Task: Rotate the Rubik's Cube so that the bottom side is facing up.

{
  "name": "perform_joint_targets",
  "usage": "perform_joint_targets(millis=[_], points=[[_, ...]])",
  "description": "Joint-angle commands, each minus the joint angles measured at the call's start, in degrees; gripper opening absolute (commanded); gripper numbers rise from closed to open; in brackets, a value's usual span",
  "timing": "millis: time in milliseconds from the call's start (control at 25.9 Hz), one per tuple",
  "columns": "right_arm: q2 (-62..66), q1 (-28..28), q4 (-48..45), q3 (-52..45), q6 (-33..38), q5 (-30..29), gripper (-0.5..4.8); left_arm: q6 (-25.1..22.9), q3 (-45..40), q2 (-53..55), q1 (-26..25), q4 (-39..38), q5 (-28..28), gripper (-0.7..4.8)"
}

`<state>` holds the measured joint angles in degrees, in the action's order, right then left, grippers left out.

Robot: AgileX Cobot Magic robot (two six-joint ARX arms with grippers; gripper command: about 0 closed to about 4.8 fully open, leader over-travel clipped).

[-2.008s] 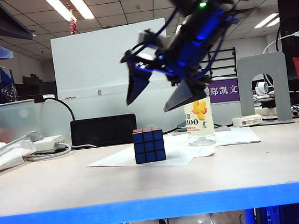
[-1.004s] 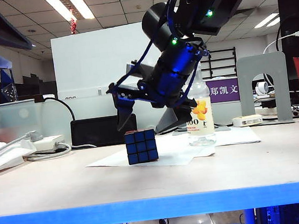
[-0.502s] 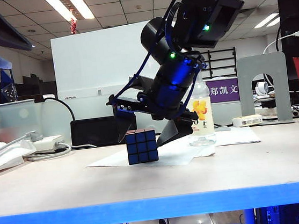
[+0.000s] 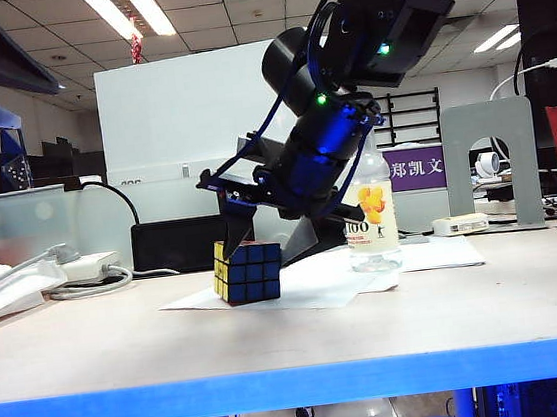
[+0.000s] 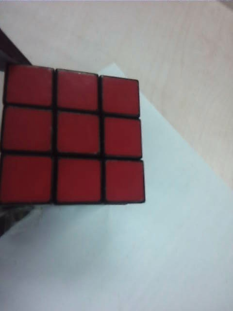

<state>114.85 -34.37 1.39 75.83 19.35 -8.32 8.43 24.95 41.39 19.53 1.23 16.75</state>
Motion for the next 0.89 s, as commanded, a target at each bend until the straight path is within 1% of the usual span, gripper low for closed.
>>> perform_joint_targets(millis=[39,77,154,309,502,579,618,656,695,888], points=[[-0.17,-0.11,-0.68,0.20,3.63,-6.08,3.14,-0.50,0.33,-0.13,-0.07,0.50,-0.09,2.87],[-0.17,-0.11,-1.81,0.17,5.07,-8.52,3.14,-0.50,0.33,-0.13,-0.07,0.50,-0.09,2.87],[-0.17,-0.11,-3.89,0.20,6.86,-11.47,3.14,-0.50,0.33,-0.13,-0.07,0.50,-0.09,2.87],[-0.17,-0.09,-6.80,0.20,9.90,-16.20,3.14,-0.50,0.33,-0.13,-0.07,0.52,-0.09,2.87],[-0.17,0.07,-6.78,0.17,10.25,-15.65,3.14,-0.48,0.33,-0.13,-0.07,0.50,-0.22,2.87],[-0.17,0.07,-5.53,0.17,9.81,-13.11,3.15,-0.50,0.33,-0.13,-0.07,0.50,-0.22,2.87],[-0.17,0.07,-3.06,0.17,7.85,-11.08,3.48,-0.50,0.33,-0.13,-0.09,0.50,-0.22,2.87],[-0.15,0.07,-1.95,0.17,6.95,-10.49,3.77,-0.50,0.33,-0.13,-0.09,0.50,-0.22,2.87],[-0.15,0.07,-0.07,0.15,4.79,-9.22,4.32,-0.50,0.33,-0.13,-0.09,0.48,-0.22,2.87],[0.57,-0.04,-1.79,0.17,4.48,-8.39,4.35,-0.50,0.33,-0.11,-0.09,0.46,-0.26,2.87]])
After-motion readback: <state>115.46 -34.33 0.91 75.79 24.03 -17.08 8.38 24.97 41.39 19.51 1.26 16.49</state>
